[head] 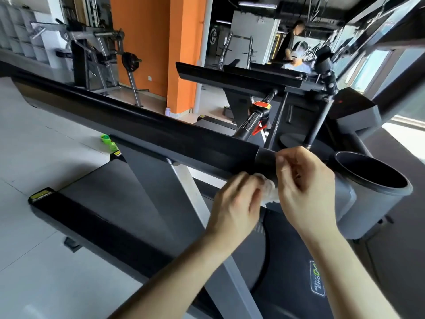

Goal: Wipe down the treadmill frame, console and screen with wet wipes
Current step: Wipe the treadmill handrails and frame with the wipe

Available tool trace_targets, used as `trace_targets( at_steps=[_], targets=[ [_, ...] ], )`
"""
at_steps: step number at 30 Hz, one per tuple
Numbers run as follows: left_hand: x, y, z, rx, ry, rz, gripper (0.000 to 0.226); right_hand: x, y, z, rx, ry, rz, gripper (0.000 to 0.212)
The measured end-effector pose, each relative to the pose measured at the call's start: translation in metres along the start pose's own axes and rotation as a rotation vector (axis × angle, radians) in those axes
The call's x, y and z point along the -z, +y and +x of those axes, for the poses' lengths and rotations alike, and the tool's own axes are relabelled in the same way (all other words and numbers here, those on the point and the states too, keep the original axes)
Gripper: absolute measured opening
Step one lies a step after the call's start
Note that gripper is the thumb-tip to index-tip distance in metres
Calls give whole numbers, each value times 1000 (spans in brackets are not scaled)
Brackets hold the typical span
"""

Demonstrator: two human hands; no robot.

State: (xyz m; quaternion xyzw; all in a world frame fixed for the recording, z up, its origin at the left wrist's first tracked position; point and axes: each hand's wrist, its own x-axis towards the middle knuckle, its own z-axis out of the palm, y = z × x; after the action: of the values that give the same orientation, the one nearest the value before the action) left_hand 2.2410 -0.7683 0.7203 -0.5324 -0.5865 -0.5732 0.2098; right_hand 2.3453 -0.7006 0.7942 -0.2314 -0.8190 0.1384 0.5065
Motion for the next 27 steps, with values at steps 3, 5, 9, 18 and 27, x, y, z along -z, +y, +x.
trace_targets(
  at_steps=[3,5,9,18,27],
  targets=[
    [3,-12,-3,-18,33,63,13,1,2,1,-13,-16,32,13],
    [17,-33,-3,58,94,85,12,1,3,1,-23,-18,44,13],
    [47,-79,3,425,270,-13,11,-2,-1,0,-32,-3,19,16],
    [11,-29,-8,294,142,-161,3,-15,-20,6,-8,-19,-142,8],
    [88,-125,23,489,400,80,13,-18,-26,2,30,-31,-213,10]
  ],
)
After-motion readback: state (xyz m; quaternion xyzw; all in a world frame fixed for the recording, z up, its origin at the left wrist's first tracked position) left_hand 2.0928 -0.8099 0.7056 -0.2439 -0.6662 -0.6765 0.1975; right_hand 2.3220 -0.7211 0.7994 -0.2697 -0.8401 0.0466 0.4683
